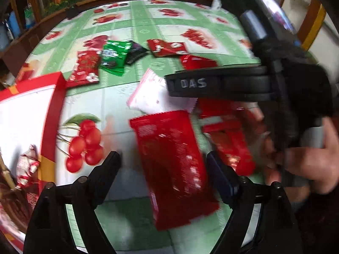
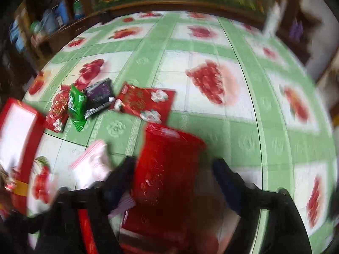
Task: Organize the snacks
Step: 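Grasp a large red packet with the left tool while the right tool grasps another red packet, then lower both red packets into the tray and open both tools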
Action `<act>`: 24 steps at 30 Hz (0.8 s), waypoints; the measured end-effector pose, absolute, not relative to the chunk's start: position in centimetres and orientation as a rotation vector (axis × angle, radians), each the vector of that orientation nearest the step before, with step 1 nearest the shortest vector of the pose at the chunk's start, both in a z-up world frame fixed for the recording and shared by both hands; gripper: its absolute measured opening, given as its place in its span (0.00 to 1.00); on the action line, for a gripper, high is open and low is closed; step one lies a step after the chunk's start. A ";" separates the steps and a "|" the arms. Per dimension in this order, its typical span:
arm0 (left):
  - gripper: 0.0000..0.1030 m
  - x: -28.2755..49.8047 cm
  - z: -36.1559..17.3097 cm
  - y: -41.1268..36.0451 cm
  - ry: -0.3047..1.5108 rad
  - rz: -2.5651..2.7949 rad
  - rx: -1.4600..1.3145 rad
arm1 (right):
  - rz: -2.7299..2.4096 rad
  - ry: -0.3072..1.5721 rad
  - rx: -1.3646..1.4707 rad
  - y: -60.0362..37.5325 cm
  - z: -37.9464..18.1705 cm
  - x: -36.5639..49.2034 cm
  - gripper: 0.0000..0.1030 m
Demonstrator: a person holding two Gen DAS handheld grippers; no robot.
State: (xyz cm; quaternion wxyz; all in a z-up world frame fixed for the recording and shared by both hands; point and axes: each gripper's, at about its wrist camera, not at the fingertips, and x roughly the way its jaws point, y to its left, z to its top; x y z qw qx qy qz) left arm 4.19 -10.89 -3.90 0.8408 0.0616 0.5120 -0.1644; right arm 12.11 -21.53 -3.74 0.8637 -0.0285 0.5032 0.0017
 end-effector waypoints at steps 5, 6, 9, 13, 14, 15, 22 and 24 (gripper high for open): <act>0.81 4.5 -4.3 -10.4 1.037 -0.338 0.173 | 0.054 1.080 -0.053 -22.9 -3.4 11.4 0.64; 0.79 4.5 -4.3 -10.2 1.034 -0.340 0.168 | 0.050 1.079 -0.051 -23.6 -3.3 10.9 0.58; 0.64 4.3 -4.1 -9.7 1.022 -0.332 0.165 | 0.011 1.079 -0.026 -26.1 -3.0 9.5 0.50; 0.48 4.1 -3.8 -8.9 1.009 -0.353 0.156 | -0.029 1.067 0.013 -28.9 -2.9 6.5 0.49; 0.48 4.0 -3.8 -8.8 1.007 -0.356 0.157 | -0.033 1.063 0.018 -29.3 -2.8 5.6 0.48; 0.48 3.9 -3.8 -8.7 1.006 -0.356 0.155 | -0.035 1.060 0.019 -29.5 -2.8 4.9 0.48; 0.47 2.6 -3.4 -8.0 1.002 -0.381 0.112 | 0.069 1.008 0.131 -29.9 -2.3 0.6 0.46; 0.47 2.2 -3.2 -7.8 0.988 -0.366 0.121 | 0.111 0.988 0.180 -29.9 -1.8 0.1 0.46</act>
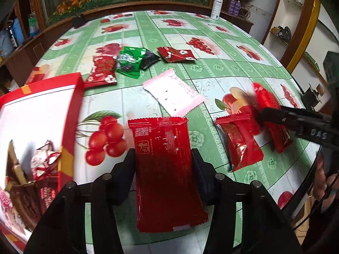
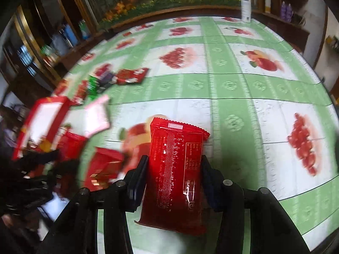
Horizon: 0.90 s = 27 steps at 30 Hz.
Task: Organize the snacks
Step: 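Lower both red packets into the tray and open both tools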
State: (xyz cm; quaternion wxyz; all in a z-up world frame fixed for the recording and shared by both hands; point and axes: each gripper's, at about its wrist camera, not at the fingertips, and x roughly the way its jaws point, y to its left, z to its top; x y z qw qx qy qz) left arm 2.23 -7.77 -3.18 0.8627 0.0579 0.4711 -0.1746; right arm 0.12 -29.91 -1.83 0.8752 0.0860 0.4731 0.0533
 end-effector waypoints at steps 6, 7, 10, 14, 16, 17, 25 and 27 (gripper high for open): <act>0.47 1.1 -1.3 -7.1 0.876 -0.302 0.160 | 0.219 0.915 0.256 -28.9 0.0 -0.7 0.45; 0.48 1.0 -1.0 -7.0 0.859 -0.292 0.168 | 0.235 0.902 0.259 -28.6 0.3 -0.9 0.45; 0.48 0.9 -0.4 -6.6 0.827 -0.277 0.175 | 0.264 0.882 0.262 -27.6 0.8 -0.9 0.45; 0.48 0.8 0.2 -6.0 0.795 -0.256 0.172 | 0.290 0.873 0.261 -26.5 1.3 -1.0 0.45; 0.47 0.8 0.5 -5.7 0.785 -0.248 0.165 | 0.299 0.872 0.255 -26.0 1.5 -1.0 0.45; 0.48 0.8 0.7 -5.4 0.780 -0.245 0.159 | 0.304 0.873 0.252 -25.6 1.6 -1.0 0.45; 0.48 0.3 1.5 -3.8 0.748 -0.214 0.138 | 0.338 0.883 0.234 -23.3 1.9 -0.8 0.45; 0.48 0.2 1.7 -3.3 0.738 -0.201 0.129 | 0.341 0.881 0.228 -22.7 2.0 -0.8 0.45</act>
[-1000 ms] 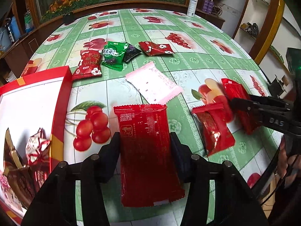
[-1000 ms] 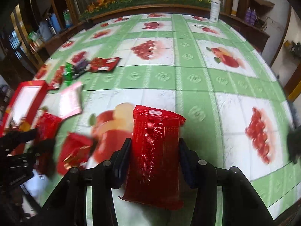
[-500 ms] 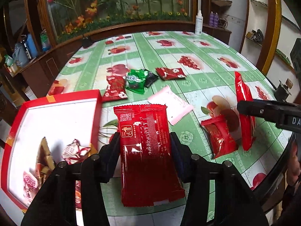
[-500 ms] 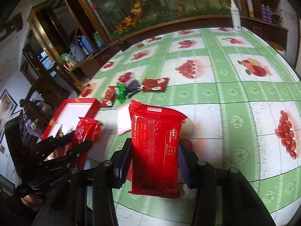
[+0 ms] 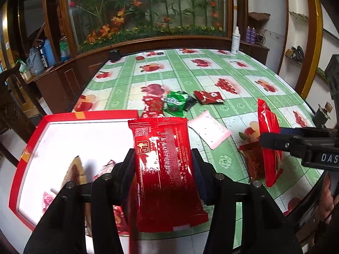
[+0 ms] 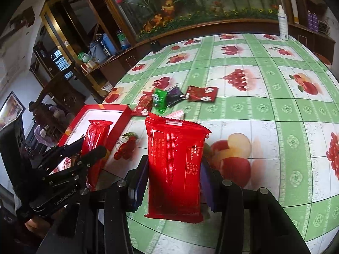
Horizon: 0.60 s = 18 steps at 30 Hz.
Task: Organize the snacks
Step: 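Lower both red packets into the tray and open both tools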
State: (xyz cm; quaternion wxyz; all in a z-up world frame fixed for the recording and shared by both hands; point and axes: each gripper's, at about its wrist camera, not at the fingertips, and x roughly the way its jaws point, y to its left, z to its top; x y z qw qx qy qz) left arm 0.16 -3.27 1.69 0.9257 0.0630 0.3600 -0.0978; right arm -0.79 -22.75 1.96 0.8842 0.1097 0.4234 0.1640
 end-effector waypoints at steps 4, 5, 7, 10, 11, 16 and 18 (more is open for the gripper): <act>0.48 0.0 2.1 -2.3 0.719 -0.175 0.118 | 0.367 0.884 0.214 -21.3 2.1 -0.8 0.45; 0.48 -0.1 2.2 -2.0 0.716 -0.167 0.117 | 0.372 0.885 0.210 -21.0 2.2 -0.8 0.45; 0.48 -0.2 2.2 -1.4 0.711 -0.153 0.112 | 0.392 0.889 0.201 -20.0 2.2 -0.7 0.45; 0.48 -0.3 2.2 -0.6 0.711 -0.135 0.102 | 0.410 0.890 0.186 -18.8 2.3 -0.7 0.45; 0.48 -0.3 2.2 -0.4 0.710 -0.128 0.100 | 0.420 0.894 0.183 -18.3 2.4 -0.6 0.45; 0.48 -0.4 2.1 1.0 0.710 -0.103 0.086 | 0.446 0.899 0.166 -16.7 2.5 -0.5 0.45; 0.48 -0.5 2.1 1.6 0.708 -0.096 0.080 | 0.451 0.898 0.155 -16.1 2.5 -0.5 0.45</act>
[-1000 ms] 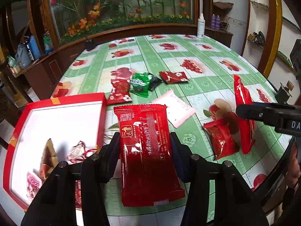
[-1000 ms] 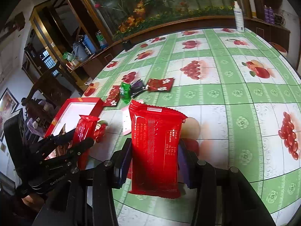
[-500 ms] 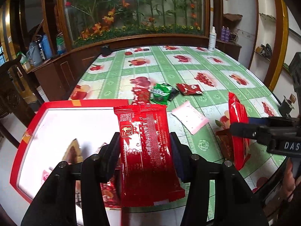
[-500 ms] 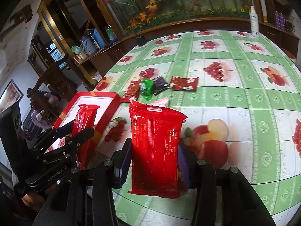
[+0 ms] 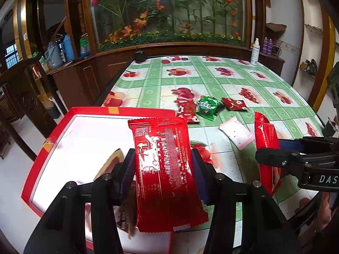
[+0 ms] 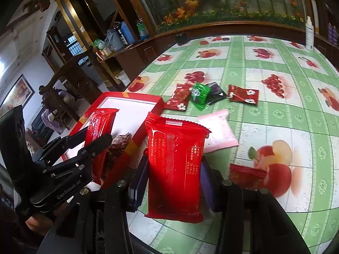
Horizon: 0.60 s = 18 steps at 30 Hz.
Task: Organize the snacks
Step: 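Lower both red packets into the tray and open both tools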
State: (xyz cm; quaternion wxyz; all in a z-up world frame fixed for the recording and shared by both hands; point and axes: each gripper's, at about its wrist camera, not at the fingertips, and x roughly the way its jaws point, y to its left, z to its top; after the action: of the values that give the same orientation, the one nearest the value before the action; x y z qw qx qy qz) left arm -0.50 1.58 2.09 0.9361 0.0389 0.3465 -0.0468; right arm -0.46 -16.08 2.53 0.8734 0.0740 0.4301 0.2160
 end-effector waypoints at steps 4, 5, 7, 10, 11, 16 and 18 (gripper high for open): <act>0.48 -0.6 2.1 2.6 0.708 -0.080 0.066 | 0.470 0.904 0.137 -14.8 2.6 -0.2 0.45; 0.48 -0.6 2.0 2.7 0.709 -0.078 0.063 | 0.473 0.904 0.133 -14.6 2.6 -0.2 0.45; 0.48 -0.7 2.0 3.2 0.709 -0.070 0.061 | 0.488 0.906 0.128 -13.9 2.7 0.0 0.45; 0.48 -0.7 2.0 3.9 0.711 -0.064 0.048 | 0.499 0.898 0.110 -12.9 3.0 0.1 0.45; 0.48 -0.7 2.0 4.1 0.710 -0.060 0.047 | 0.506 0.900 0.110 -12.7 3.0 0.3 0.45; 0.48 -0.8 1.9 5.1 0.709 -0.043 0.035 | 0.532 0.896 0.087 -10.9 3.4 0.9 0.45; 0.48 -0.7 1.9 5.5 0.711 -0.036 0.028 | 0.542 0.892 0.075 -10.2 3.5 1.0 0.45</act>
State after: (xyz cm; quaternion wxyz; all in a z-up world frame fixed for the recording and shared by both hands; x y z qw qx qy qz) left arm -0.74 5.55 1.85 0.9373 0.0136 0.3479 -0.0177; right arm 1.03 -10.16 3.53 0.8662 0.0360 0.4259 0.2589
